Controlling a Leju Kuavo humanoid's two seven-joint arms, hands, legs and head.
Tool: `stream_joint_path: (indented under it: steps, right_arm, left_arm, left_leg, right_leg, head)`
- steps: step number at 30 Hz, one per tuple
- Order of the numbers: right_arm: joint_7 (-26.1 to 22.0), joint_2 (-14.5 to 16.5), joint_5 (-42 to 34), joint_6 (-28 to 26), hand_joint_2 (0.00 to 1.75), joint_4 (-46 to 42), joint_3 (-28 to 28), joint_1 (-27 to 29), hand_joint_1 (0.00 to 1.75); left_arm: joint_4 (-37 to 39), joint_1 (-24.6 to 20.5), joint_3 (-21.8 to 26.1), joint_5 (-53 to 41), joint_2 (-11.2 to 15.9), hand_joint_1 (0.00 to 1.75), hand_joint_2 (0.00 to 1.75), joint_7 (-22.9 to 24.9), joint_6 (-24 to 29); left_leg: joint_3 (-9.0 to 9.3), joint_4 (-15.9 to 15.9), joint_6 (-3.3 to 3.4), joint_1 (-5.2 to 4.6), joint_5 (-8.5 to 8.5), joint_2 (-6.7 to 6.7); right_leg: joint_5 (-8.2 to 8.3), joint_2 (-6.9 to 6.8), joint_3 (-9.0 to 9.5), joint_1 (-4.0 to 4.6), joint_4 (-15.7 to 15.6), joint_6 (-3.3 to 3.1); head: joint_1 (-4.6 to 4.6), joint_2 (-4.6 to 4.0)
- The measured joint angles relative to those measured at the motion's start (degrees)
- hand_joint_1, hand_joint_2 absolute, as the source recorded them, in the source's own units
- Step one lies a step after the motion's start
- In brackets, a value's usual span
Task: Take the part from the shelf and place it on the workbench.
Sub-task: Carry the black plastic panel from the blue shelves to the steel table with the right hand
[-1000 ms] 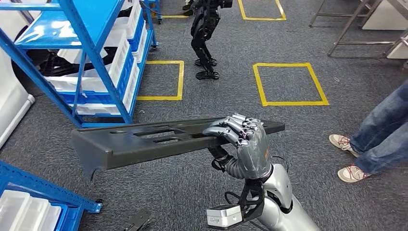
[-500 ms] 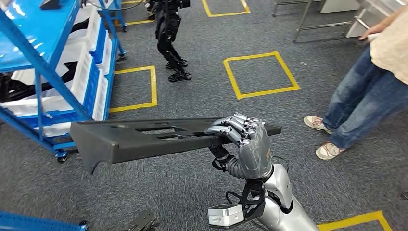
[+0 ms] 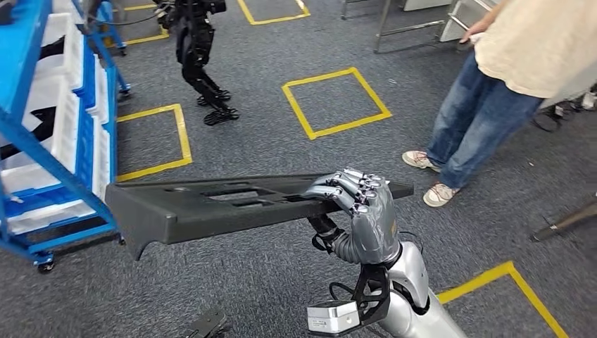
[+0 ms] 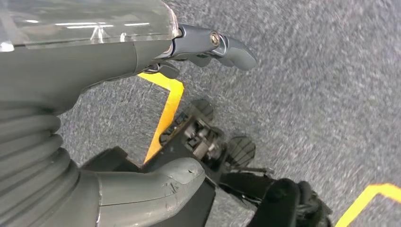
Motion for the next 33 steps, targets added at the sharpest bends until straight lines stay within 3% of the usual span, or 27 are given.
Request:
stream_joint_path:
  steps: [1, 3, 5, 7, 9, 11, 13, 14, 15, 16, 18, 20, 22, 23, 25, 26, 27, 29, 30, 31, 33]
  right_arm:
    - [-0.1, 0.0, -0.1, 0.1, 1.75, 0.0, 0.0, 0.0, 1.75]
    - [-0.1, 0.0, -0.2, 0.3, 1.75, -0.1, 0.0, -0.1, 1.75]
    - [-0.2, 0.0, -0.3, 0.7, 1.75, -0.1, 0.0, -0.3, 1.75]
    - [-0.2, 0.0, -0.3, 1.0, 1.75, -0.1, 0.0, -0.4, 1.75]
    - [-0.2, 0.0, -0.1, 1.3, 1.75, -0.2, 0.0, -0.5, 1.75]
    - [-0.2, 0.0, -0.1, 1.6, 1.75, -0.2, 0.0, -0.7, 1.75]
    - [-0.2, 0.0, -0.1, 1.8, 1.75, -0.2, 0.0, -0.7, 1.75]
    - [-0.2, 0.0, -0.1, 1.8, 1.75, -0.2, 0.0, -0.7, 1.75]
    - [-0.2, 0.0, -0.1, 1.8, 1.75, -0.2, 0.0, -0.7, 1.75]
    - [-0.3, 0.0, -0.1, 1.8, 1.75, -0.2, 0.0, -0.7, 1.75]
    - [-0.3, 0.0, -0.1, 1.8, 1.75, -0.2, 0.0, -0.8, 1.75]
    - [-0.4, 0.0, -0.1, 1.8, 1.75, -0.2, 0.0, -0.9, 1.75]
    - [-0.5, -0.1, -0.1, 1.8, 1.75, -0.2, 0.0, -0.8, 1.75]
    - [-0.6, -0.1, -0.1, 1.8, 1.75, -0.2, 0.0, -0.8, 1.75]
    - [-0.7, -0.2, -0.1, 1.8, 1.75, -0.3, 0.0, -0.9, 1.75]
    - [-0.8, -0.2, -0.1, 1.8, 1.75, -0.3, 0.0, -0.9, 1.75]
    - [-0.8, -0.2, -0.1, 1.8, 1.75, -0.3, 0.0, -0.9, 1.75]
    - [-0.8, -0.3, -0.1, 1.8, 1.75, -0.3, 0.0, -0.8, 1.75]
    - [-0.8, -0.4, -0.1, 1.8, 1.75, -0.3, 0.0, -0.8, 1.75]
    - [-0.8, -0.4, -0.1, 1.8, 1.75, -0.3, 0.0, -0.7, 1.75]
    - [-0.8, -0.5, -0.1, 1.8, 1.75, -0.3, 0.0, -0.8, 1.75]
  left_arm:
    - [0.0, 0.0, 0.0, 0.0, -0.1, 0.0, 1.75, 0.0, 0.1]
    - [0.0, -0.1, 0.0, 0.0, -0.2, 0.0, 1.75, 0.1, 0.3]
    - [0.0, -0.1, 0.0, 0.0, -0.2, 0.0, 1.75, 0.2, 0.4]
    - [0.0, -0.2, 0.0, 0.0, -0.4, 0.0, 1.75, 0.4, 0.4]
    - [0.0, -0.4, 0.0, 0.1, -0.6, 0.0, 1.75, 0.6, 0.5]
    - [0.0, -0.2, 0.0, 0.3, -0.9, 0.0, 1.75, 0.9, 0.9]
    - [0.0, 0.3, 0.0, 0.3, -1.3, 0.0, 1.75, 1.2, 1.6]
    - [0.0, 0.5, 0.0, 0.3, -1.4, 0.0, 1.75, 1.3, 1.9]
    - [0.0, 0.6, 0.0, 0.2, -1.5, 0.0, 1.75, 1.2, 1.9]
    - [0.0, 0.6, 0.0, 0.1, -1.6, 0.0, 1.75, 1.2, 1.8]
    - [-0.1, 0.3, 0.0, 0.1, -1.5, 0.0, 1.75, 1.0, 1.3]
    - [-0.1, 0.1, 0.0, 0.3, -1.4, 0.0, 1.75, 0.9, 1.0]
    - [-0.1, 0.0, 0.0, 0.6, -1.6, 0.0, 1.75, 0.9, 1.5]
    - [-0.1, 0.0, 0.0, 0.7, -1.9, 0.0, 1.75, 0.9, 1.9]
    - [-0.1, 0.1, 0.0, 0.8, -2.5, 0.0, 1.75, 1.0, 2.4]
    - [-0.1, 0.2, 0.0, 0.8, -2.7, 0.0, 1.75, 1.0, 2.6]
    - [-0.1, 0.4, 0.0, 0.8, -2.9, 0.0, 1.75, 1.1, 2.7]
    - [-0.1, 0.9, 0.0, 0.8, -3.0, 0.0, 1.75, 1.1, 2.7]
    - [-0.1, 1.0, 0.0, 0.8, -3.1, 0.0, 1.75, 1.2, 2.7]
    - [-0.1, 1.0, 0.0, 0.7, -3.2, 0.0, 1.75, 1.2, 2.8]
    - [-0.1, 0.8, 0.0, 0.6, -3.4, 0.0, 1.75, 1.3, 3.0]
  left_leg:
    - [0.13, 0.0, -0.13, -0.01, -0.13, 0.66]
    - [0.39, 0.2, -0.59, -0.29, -0.49, 1.76]
    - [0.59, 0.3, -1.15, -0.64, -0.79, 2.78]
    - [0.78, 0.3, -1.74, -0.67, -1.12, 3.5]
    - [0.12, 2.3, -2.29, -0.46, -2.81, 1.54]
    - [-2.57, 8.5, -2.61, -0.29, -6.33, -1.44]
    - [-6.03, 15.6, -2.76, -0.27, -8.93, -2.43]
    - [-6.84, 16.9, -2.78, -0.26, -8.69, -2.55]
    - [-6.78, 16.2, -2.76, -0.21, -7.41, -2.65]
    - [-5.76, 13.5, -2.71, -0.14, -5.33, -2.87]
    - [-2.57, 5.8, -2.59, 0.16, -1.7, -5.0]
    - [-0.94, 2.0, -2.27, 0.28, -0.75, -6.87]
    - [-0.84, 1.8, -1.57, 0.12, -0.63, -6.29]
    - [-0.78, 1.6, -1.11, 0.11, -0.4, -5.68]
    - [-0.72, 1.1, -0.18, 0.15, 0.04, -4.32]
    - [-0.74, 1.0, 0.09, 0.05, 0.11, -3.61]
    - [-0.81, 1.0, 0.26, -0.05, 0.1, -2.85]
    - [-0.91, 1.0, 0.36, -0.19, 0.03, -1.26]
    - [-0.91, 1.0, 0.38, -0.23, -0.01, -0.49]
    - [-0.85, 1.0, 0.36, -0.31, -0.06, 0.2]
    - [-0.61, 1.0, 0.15, -0.57, -0.25, 1.4]
  right_leg:
    - [1.94, -0.77, 2.25, 0.07, -3.9, -0.16]
    - [4.17, -3.13, 6.34, 0.59, -11.3, -0.75]
    - [4.26, -3.89, 7.42, 1.13, -13.8, -1.35]
    - [4.46, -2.6, 7.28, 1.01, -13.9, -1.94]
    - [4.75, -1.43, 7.39, 0.6, -14.3, -2.63]
    - [4.93, -0.24, 7.42, 0.37, -14.4, -3.09]
    - [4.95, 1.27, 7.35, 0.39, -14.3, -3.21]
    - [4.95, 2.09, 7.33, 0.38, -14.2, -3.2]
    - [4.94, 2.99, 7.31, 0.34, -14.0, -3.18]
    - [4.9, 3.78, 7.31, 0.3, -13.9, -3.12]
    - [4.73, 5.23, 7.1, 0.24, -13.3, -2.73]
    - [4.81, 6.52, 6.57, 0.18, -12.9, -2.0]
    - [5.19, 7.62, 6.12, 0.01, -13.1, -1.17]
    - [5.1, 7.06, 5.97, 0.03, -13.0, -0.85]
    - [3.16, 4.0, 4.64, 0.15, -10.1, -0.32]
    - [1.41, 2.14, 3.3, 0.2, -7.1, -0.16]
    - [-0.47, 1.1, 1.58, 0.18, -3.4, -0.01]
    - [-2.21, 0.45, -0.79, 0.13, 1.8, 0.14]
    - [-1.6, 0.25, -0.61, 0.13, 1.7, 0.1]
    - [-0.07, -0.08, 0.76, 0.17, -0.6, -0.06]
    - [3.08, -2.43, 5.21, 0.69, -8.5, -0.84]
  head:
    - [0.01, 0.0]
    - [-0.01, 0.0]
    - [-0.03, 0.0]
    - [-0.03, 0.0]
    - [-0.03, 0.0]
    - [-0.04, 0.0]
    - [-0.04, 0.0]
    - [-0.04, 0.0]
    - [-0.04, 0.0]
    - [-0.04, 0.0]
    - [-0.04, 0.0]
    - [-0.04, 0.0]
    - [-0.05, 0.0]
    - [-0.02, 0.0]
    - [0.05, 0.0]
    - [0.09, 0.0]
    - [0.1, 0.0]
    - [0.1, 0.0]
    - [0.1, 0.0]
    - [0.1, 0.0]
    - [0.09, 0.0]
